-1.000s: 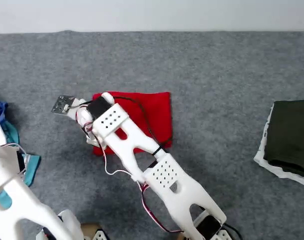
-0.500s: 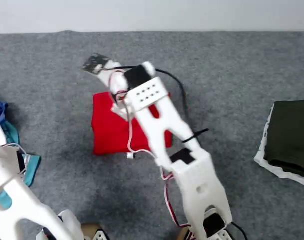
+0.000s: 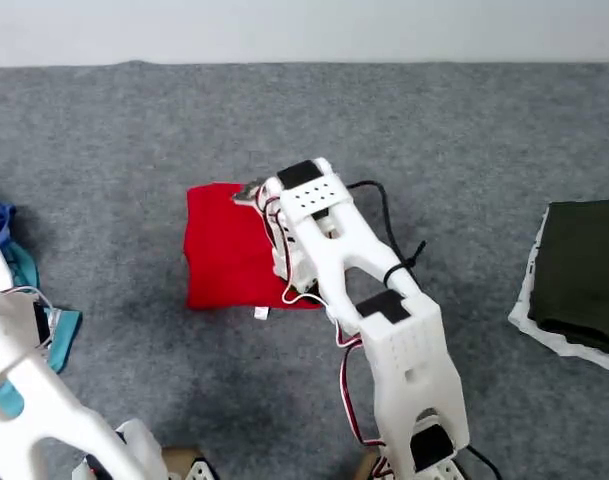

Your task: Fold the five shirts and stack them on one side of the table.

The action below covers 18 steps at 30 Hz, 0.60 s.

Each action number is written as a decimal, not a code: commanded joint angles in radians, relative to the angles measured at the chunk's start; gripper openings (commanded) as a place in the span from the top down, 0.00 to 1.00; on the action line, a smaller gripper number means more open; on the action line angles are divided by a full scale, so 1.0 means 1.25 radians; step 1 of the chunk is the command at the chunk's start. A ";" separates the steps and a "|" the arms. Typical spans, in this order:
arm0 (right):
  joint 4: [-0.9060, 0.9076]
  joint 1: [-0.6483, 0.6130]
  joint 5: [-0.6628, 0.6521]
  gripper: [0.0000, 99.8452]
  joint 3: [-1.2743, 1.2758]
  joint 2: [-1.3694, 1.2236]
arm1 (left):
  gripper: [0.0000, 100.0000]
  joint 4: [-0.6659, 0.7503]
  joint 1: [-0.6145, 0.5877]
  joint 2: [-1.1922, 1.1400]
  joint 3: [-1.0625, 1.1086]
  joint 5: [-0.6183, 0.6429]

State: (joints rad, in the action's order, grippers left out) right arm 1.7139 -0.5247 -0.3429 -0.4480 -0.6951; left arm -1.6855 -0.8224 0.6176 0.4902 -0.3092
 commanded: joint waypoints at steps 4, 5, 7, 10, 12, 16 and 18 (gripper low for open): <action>0.052 0.007 0.009 0.99 -0.182 0.044 | 0.99 0.015 0.006 0.017 -0.002 0.007; 0.060 0.008 0.009 0.99 -0.212 0.052 | 0.99 0.015 0.006 0.017 -0.002 0.007; 0.062 0.010 0.009 0.99 -0.263 0.073 | 0.99 0.015 0.006 0.015 -0.002 0.007; 0.062 0.010 0.010 0.99 -0.306 0.099 | 0.99 0.015 0.006 0.015 -0.002 0.007; 0.062 0.009 0.033 0.99 -0.306 0.102 | 0.99 0.015 0.006 0.015 -0.002 0.007; 0.066 0.013 0.168 0.98 -0.303 0.075 | 0.99 0.015 0.006 0.017 -0.002 0.005; 0.066 0.006 0.242 0.98 -0.303 0.066 | 0.99 0.015 0.006 0.017 -0.002 0.005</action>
State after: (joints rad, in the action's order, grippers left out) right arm 1.7538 -0.5247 -0.1588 -0.7825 -0.6383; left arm -1.6855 -0.8224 0.6176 0.4902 -0.3092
